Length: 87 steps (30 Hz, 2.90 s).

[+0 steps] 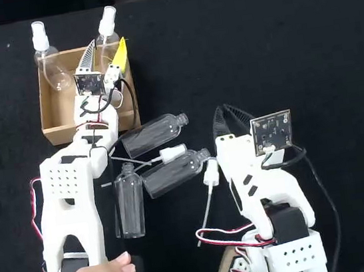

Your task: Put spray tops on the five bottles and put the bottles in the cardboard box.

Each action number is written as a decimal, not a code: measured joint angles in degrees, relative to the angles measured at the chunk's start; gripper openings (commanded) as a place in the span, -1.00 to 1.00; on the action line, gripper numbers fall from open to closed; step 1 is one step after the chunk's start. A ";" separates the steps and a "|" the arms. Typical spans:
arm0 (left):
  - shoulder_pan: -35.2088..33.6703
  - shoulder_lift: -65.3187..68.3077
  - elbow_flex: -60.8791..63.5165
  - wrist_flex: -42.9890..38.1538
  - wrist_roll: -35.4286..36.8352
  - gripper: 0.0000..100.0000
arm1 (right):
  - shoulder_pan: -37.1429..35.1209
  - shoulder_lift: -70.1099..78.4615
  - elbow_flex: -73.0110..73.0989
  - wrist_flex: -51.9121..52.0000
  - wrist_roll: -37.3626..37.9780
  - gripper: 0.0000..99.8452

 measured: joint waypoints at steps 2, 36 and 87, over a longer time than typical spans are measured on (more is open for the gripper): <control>0.00 0.00 0.00 0.00 0.00 -0.61 | 0.00 0.00 0.00 0.00 0.00 -0.95; 0.00 0.26 0.00 0.00 0.00 -0.61 | 0.00 0.00 0.00 0.00 0.00 -0.95; 0.00 -1.05 3.25 -0.09 0.00 -0.34 | 0.00 0.00 0.00 0.00 0.00 -0.95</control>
